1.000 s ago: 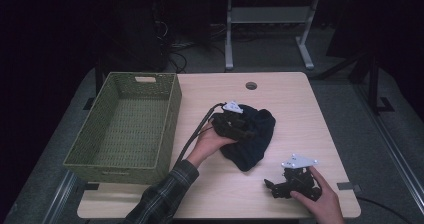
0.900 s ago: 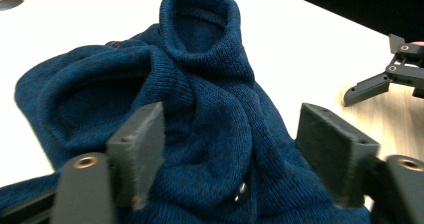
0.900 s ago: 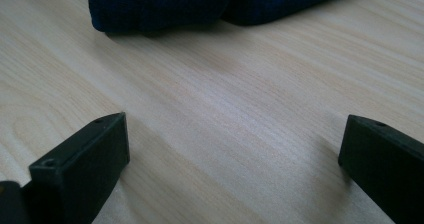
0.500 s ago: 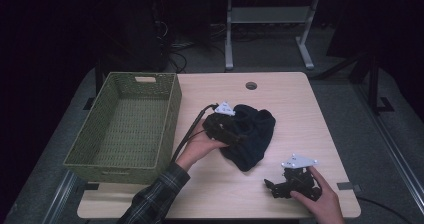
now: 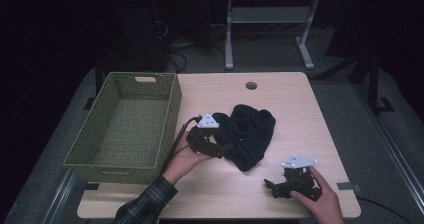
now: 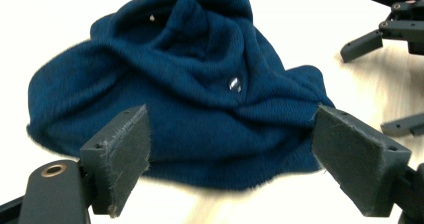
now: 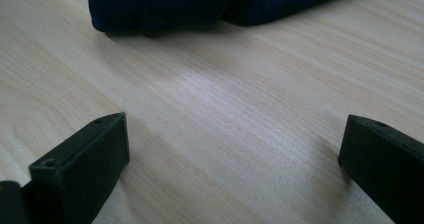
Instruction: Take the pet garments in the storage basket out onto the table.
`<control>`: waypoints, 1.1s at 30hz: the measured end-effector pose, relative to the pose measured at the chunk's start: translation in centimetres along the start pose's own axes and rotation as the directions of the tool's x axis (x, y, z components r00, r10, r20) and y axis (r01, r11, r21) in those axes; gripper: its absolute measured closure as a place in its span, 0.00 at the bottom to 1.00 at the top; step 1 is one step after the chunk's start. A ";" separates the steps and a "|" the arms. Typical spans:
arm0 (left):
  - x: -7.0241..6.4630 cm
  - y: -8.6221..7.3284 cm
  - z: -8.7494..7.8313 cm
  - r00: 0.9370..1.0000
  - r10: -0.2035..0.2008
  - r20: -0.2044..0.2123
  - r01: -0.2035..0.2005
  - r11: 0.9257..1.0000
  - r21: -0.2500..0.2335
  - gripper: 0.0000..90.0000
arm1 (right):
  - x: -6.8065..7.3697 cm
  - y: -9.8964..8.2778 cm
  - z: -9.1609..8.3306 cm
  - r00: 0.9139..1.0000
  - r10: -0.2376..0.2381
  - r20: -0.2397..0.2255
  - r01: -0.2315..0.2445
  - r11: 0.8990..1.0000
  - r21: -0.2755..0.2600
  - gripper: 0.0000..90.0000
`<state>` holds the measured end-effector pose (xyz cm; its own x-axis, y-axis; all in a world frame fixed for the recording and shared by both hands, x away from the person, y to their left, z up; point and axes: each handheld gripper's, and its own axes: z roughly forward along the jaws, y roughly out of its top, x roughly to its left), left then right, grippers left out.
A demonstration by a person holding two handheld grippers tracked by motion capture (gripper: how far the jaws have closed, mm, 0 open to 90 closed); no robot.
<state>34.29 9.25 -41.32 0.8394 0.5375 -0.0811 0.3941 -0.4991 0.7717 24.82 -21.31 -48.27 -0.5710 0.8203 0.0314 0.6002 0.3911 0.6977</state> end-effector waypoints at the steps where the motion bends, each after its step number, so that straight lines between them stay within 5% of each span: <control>1: -0.1 -0.3 -0.1 1.000 -0.009 -0.003 0.009 1.000 -0.008 0.18 | 0.0 0.0 0.0 1.000 0.000 0.000 0.000 1.000 0.000 0.00; 16: -1.7 -5.4 -0.7 0.999 -0.035 -0.001 0.035 0.997 0.070 0.16 | 0.0 0.0 0.0 1.000 0.004 -0.001 -0.004 1.000 0.002 0.00; 20: -2.3 -6.4 -0.3 0.999 0.003 -0.047 0.002 0.993 0.116 0.15 | 0.0 0.0 0.0 1.000 0.004 -0.002 -0.004 1.000 0.003 0.00; 28: -2.1 -8.1 -0.4 0.997 0.004 -0.080 0.006 0.992 0.129 0.14 | 0.0 0.0 0.0 1.000 0.004 -0.002 -0.004 1.000 0.002 0.00; 33: -2.3 -9.0 -0.5 0.995 0.034 -0.096 -0.026 0.996 0.088 0.14 | 0.0 0.0 0.0 1.000 0.005 -0.002 -0.005 1.000 0.001 0.00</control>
<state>28.66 12.83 -47.73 0.8127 0.5827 0.0059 0.4040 -0.5707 0.7149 24.79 -21.29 -48.27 -0.5694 0.8212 0.0364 0.6035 0.3876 0.6968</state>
